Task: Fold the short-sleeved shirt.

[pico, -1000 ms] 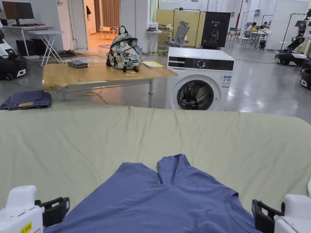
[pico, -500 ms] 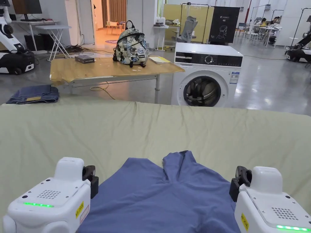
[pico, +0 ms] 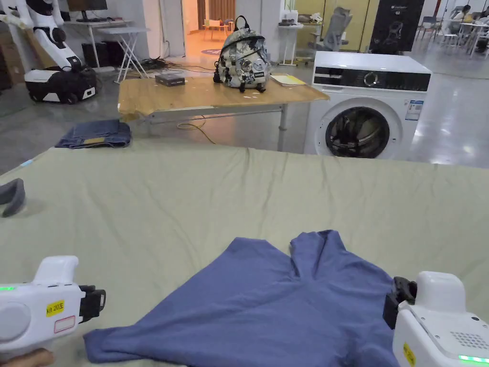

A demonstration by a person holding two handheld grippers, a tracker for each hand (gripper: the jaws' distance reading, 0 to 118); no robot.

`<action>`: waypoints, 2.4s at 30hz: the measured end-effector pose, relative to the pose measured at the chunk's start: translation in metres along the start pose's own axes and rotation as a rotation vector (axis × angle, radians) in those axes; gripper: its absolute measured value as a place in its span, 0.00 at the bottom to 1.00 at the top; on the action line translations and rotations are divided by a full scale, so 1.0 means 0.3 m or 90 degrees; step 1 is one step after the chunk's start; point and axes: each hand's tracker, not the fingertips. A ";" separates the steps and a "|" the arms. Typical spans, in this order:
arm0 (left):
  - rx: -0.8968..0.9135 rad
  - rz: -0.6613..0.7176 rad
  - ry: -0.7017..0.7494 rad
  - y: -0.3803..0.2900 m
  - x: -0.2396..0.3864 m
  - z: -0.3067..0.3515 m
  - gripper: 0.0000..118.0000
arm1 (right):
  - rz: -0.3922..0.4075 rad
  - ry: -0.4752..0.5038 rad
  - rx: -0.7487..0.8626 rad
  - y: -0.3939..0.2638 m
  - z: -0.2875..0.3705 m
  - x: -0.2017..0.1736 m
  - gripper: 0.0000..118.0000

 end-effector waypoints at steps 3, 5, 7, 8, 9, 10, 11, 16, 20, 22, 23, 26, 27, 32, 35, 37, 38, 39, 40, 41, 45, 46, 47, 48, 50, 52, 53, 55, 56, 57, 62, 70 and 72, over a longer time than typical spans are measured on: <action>-0.034 0.035 0.032 -0.028 -0.063 -0.044 0.50 | 0.004 0.000 -0.017 -0.020 -0.021 -0.001 0.00; -0.061 0.063 0.020 -0.052 -0.114 -0.100 0.64 | 0.004 0.000 -0.026 -0.028 -0.033 -0.002 0.00; -0.082 0.090 0.009 -0.067 -0.137 -0.139 0.64 | 0.010 -0.003 -0.032 -0.035 -0.041 -0.005 0.00; -0.092 0.098 0.012 -0.075 -0.131 -0.161 0.64 | 0.018 -0.007 -0.036 -0.041 -0.048 -0.007 0.00; -0.104 0.102 0.017 -0.080 -0.131 -0.182 0.64 | 0.022 -0.009 -0.039 -0.045 -0.053 -0.007 0.00; -0.121 0.106 0.038 -0.087 -0.129 -0.206 0.64 | 0.023 -0.010 -0.044 -0.050 -0.057 -0.007 0.00; -0.131 0.106 0.058 -0.094 -0.125 -0.231 0.64 | 0.022 -0.009 -0.048 -0.056 -0.062 -0.004 0.00; -0.122 0.047 0.125 -0.122 -0.038 -0.264 0.56 | 0.030 -0.017 -0.065 -0.079 -0.077 -0.001 0.00; -0.113 -0.019 0.133 -0.139 0.072 -0.260 0.14 | 0.026 -0.019 -0.077 -0.096 -0.095 0.003 0.00; -0.122 -0.019 0.087 -0.137 0.092 -0.269 0.00 | 0.024 -0.019 -0.082 -0.100 -0.105 0.005 0.00; -0.120 -0.021 0.108 -0.136 0.103 -0.271 0.00 | 0.022 -0.017 -0.085 -0.100 -0.112 0.007 0.00; -0.112 -0.022 0.100 -0.132 0.087 -0.252 0.00 | 0.024 -0.011 -0.085 -0.081 -0.132 0.017 0.00; -0.106 -0.010 0.090 -0.129 0.079 -0.243 0.00 | 0.027 -0.009 -0.084 -0.071 -0.145 0.024 0.00; -0.075 0.016 0.062 -0.119 0.054 -0.179 0.00 | 0.015 0.034 -0.135 0.022 -0.325 0.096 0.00; -0.066 0.015 0.053 -0.115 0.059 -0.154 0.00 | 0.033 0.029 -0.176 0.084 -0.487 0.131 0.08; -0.060 0.022 0.047 -0.112 0.045 -0.157 0.00 | 0.059 0.043 -0.216 0.116 -0.599 0.146 0.16; -0.059 0.024 0.043 -0.111 0.043 -0.157 0.00 | 0.074 0.051 -0.233 0.126 -0.662 0.153 0.34; -0.060 0.027 0.043 -0.110 0.042 -0.157 0.00 | 0.078 0.068 -0.263 0.136 -0.717 0.159 0.52; -0.060 0.029 0.043 -0.109 0.053 -0.150 0.00 | 0.090 0.065 -0.279 0.139 -0.757 0.160 0.64; -0.058 0.031 0.042 -0.108 0.055 -0.148 0.00 | 0.106 0.067 -0.290 0.139 -0.800 0.159 0.65; -0.061 0.039 0.041 -0.106 0.048 -0.153 0.00 | 0.116 0.091 -0.343 0.111 -0.940 0.175 0.65; -0.061 0.040 0.042 -0.104 0.048 -0.154 0.00 | 0.121 0.091 -0.365 0.096 -0.967 0.181 0.65; -0.061 0.040 0.044 -0.102 0.049 -0.154 0.00 | 0.126 0.087 -0.386 0.080 -0.997 0.185 0.65; -0.061 0.040 0.044 -0.103 0.050 -0.150 0.00 | 0.133 0.081 -0.408 0.062 -1.028 0.188 0.65; -0.061 0.039 0.046 -0.099 0.052 -0.150 0.00 | 0.126 0.101 -0.443 0.035 -1.055 0.196 0.63; -0.061 0.036 0.049 -0.095 0.056 -0.155 0.00 | 0.098 0.090 -0.418 0.054 -1.048 0.194 0.50; -0.060 0.035 0.052 -0.093 0.059 -0.157 0.00 | 0.098 0.092 -0.412 0.061 -1.040 0.186 0.35; -0.059 0.032 0.051 -0.091 0.068 -0.161 0.00 | 0.125 0.103 -0.395 0.060 -1.017 0.164 0.00; -0.059 0.027 0.053 -0.091 0.092 -0.154 0.00 | 0.141 0.116 -0.396 0.052 -1.018 0.153 0.00; -0.058 0.024 0.054 -0.090 0.101 -0.152 0.00 | 0.162 0.091 -0.394 0.046 -1.015 0.144 0.00; -0.040 0.017 0.051 -0.074 0.114 -0.141 0.00 | 0.116 0.082 -0.340 0.080 -0.921 0.130 0.00; 0.022 -0.026 0.045 0.007 0.143 -0.028 0.00 | 0.072 0.042 -0.167 0.286 -0.640 0.187 0.00; 0.051 -0.022 0.027 0.058 0.150 0.018 0.00 | 0.074 0.020 -0.130 0.352 -0.564 0.209 0.00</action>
